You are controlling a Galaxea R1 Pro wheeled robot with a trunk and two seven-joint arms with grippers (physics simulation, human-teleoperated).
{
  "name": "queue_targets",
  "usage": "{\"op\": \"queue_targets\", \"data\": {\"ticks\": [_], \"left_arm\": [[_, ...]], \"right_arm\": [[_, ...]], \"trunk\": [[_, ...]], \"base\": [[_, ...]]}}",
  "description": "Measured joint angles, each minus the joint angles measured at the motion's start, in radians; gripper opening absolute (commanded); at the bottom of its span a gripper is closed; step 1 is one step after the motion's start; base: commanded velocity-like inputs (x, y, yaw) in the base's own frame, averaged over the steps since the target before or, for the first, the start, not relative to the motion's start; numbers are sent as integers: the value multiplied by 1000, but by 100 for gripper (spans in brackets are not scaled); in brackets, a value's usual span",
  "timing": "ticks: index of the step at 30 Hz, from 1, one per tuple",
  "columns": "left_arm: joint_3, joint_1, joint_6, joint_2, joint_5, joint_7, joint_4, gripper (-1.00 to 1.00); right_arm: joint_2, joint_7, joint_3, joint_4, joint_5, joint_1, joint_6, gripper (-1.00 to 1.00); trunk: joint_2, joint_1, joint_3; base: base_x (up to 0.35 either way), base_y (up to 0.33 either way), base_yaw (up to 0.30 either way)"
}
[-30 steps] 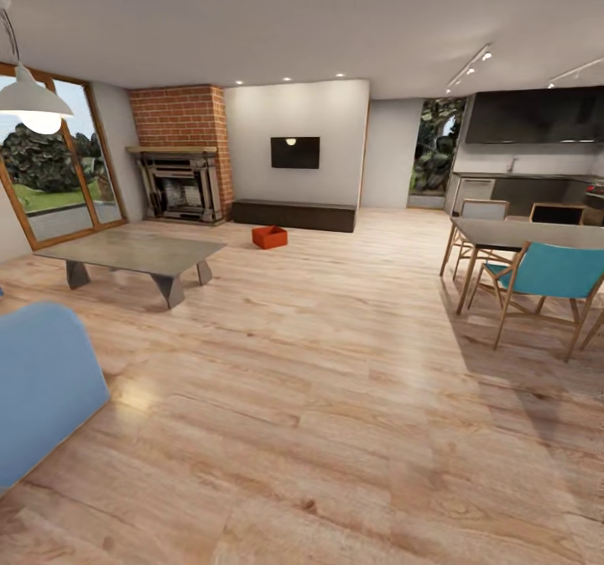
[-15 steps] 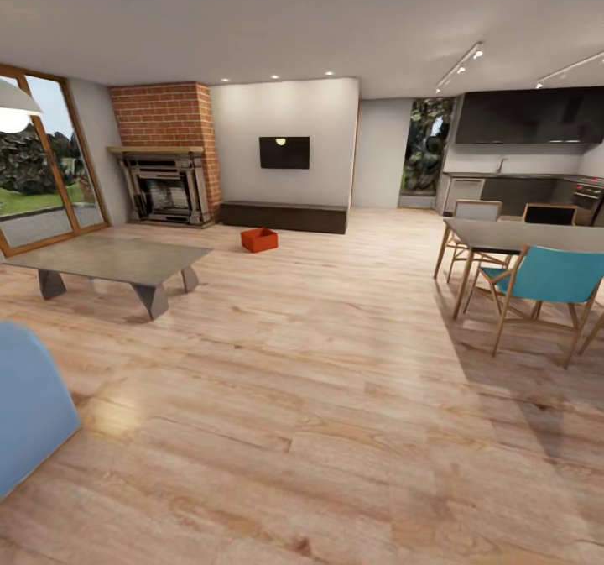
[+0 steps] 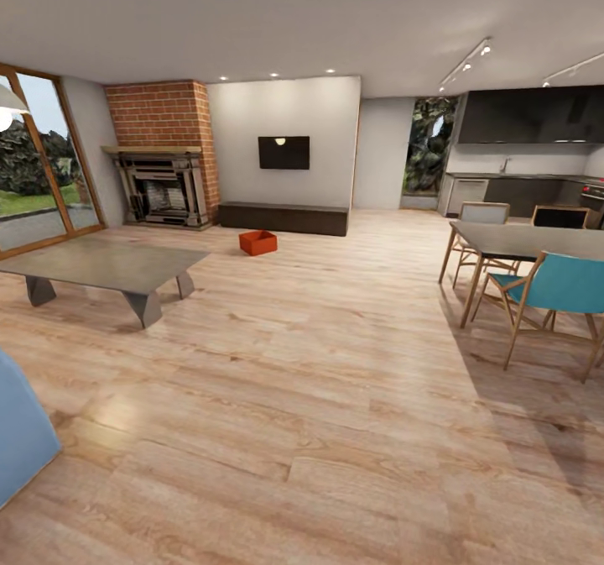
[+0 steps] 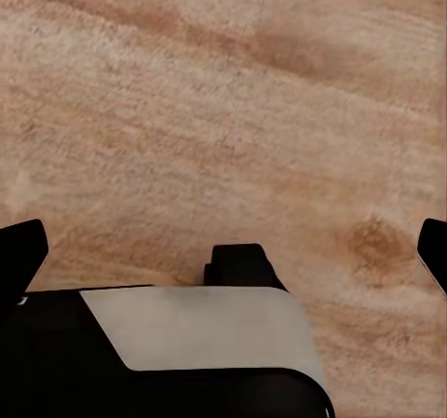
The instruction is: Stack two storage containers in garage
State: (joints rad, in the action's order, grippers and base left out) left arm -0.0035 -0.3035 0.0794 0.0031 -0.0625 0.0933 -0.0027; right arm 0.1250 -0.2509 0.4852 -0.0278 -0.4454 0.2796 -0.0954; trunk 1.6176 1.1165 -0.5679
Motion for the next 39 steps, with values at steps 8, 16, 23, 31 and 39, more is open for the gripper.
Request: {"op": "queue_targets", "data": {"ticks": [8, 16, 23, 31, 39], "left_arm": [[0, 0, 0, 0, 0, 0, 0, 100], [0, 0, 0, 0, 0, 0, 0, 100], [0, 0, 0, 0, 0, 0, 0, 100], [0, -1, 0, 0, 0, 0, 0, 100], [0, 0, 0, 0, 0, 0, 0, 100]], "right_arm": [[0, 0, 0, 0, 0, 0, 0, 100], [0, 0, 0, 0, 1, 0, 0, 100], [0, 0, 0, 0, 2, 0, 0, 100], [0, 0, 0, 0, 2, 0, 0, 100], [0, 0, 0, 0, 0, 0, 0, 100]], "trunk": [[0, 0, 0], [0, 0, 0], [0, 0, 0], [0, 0, 0], [0, 0, 0]], "base": [[323, 0, 0], [323, 0, 0], [323, 0, 0], [323, 0, 0], [323, 0, -116]]}}
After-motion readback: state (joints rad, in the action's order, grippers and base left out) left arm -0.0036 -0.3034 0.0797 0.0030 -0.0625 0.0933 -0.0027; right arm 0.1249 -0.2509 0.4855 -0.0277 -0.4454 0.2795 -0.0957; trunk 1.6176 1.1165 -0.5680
